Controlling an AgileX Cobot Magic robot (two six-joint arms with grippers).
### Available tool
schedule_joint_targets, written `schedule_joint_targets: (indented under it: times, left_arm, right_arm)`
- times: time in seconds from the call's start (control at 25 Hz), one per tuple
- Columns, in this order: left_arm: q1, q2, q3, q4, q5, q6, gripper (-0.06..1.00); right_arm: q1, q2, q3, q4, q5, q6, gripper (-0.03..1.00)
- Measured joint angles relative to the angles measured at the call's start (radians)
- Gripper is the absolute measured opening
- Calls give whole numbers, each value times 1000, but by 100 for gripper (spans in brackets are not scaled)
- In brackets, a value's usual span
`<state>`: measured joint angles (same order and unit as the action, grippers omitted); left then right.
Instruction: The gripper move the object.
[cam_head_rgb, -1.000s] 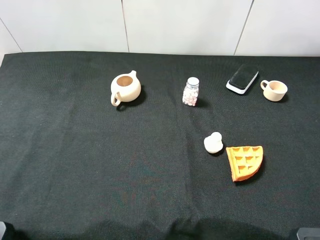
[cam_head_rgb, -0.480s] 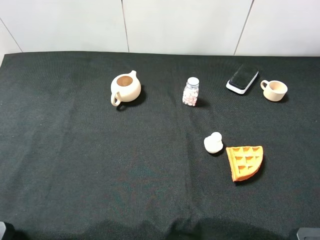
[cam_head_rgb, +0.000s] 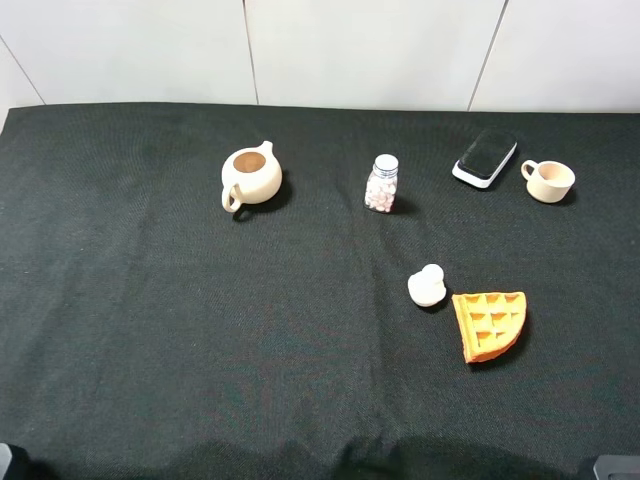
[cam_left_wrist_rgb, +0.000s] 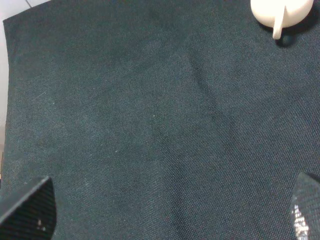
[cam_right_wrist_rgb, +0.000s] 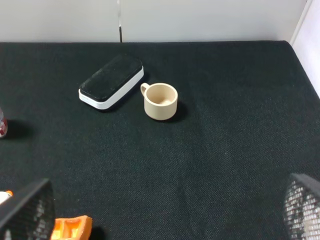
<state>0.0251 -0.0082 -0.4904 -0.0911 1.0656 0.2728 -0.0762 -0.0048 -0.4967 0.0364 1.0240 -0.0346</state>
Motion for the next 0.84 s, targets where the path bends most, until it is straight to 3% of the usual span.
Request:
schedule_joint_targets:
  times: [0.84]
  left_arm:
    - [0, 0, 0, 0, 0, 0, 99]
  right_arm:
    - [0, 0, 0, 0, 0, 1, 69]
